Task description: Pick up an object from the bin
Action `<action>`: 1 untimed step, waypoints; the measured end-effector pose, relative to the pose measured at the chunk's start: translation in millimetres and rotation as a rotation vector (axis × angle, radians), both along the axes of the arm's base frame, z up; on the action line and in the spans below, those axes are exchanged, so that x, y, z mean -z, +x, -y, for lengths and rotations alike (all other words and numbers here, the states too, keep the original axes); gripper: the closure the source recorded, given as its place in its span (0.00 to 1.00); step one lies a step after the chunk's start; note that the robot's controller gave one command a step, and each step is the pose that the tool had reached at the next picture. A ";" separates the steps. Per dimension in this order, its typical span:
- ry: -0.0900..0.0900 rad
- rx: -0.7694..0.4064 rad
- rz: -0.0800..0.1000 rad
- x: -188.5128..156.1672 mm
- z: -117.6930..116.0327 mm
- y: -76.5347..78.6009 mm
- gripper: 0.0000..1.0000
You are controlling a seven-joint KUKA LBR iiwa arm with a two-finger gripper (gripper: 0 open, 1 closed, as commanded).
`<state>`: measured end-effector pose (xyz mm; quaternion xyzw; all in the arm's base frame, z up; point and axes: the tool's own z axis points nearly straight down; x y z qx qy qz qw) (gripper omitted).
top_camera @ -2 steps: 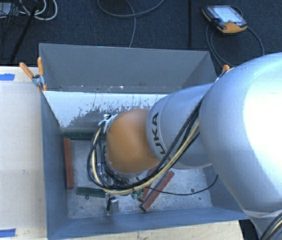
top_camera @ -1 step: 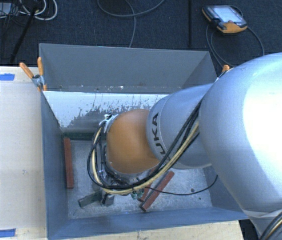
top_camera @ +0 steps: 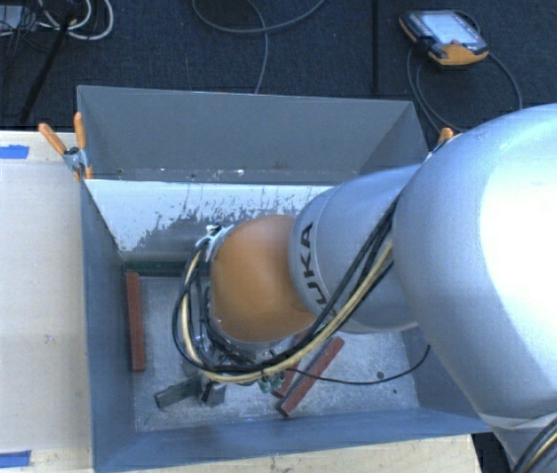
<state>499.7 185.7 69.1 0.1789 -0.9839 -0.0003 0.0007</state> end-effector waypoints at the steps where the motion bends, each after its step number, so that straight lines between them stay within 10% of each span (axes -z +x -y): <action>1: 0.000 0.043 0.003 -156.3 -17.8 -4.9 1.00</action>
Offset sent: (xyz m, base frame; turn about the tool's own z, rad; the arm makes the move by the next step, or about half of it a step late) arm 0.0000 0.0000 0.0000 0.0000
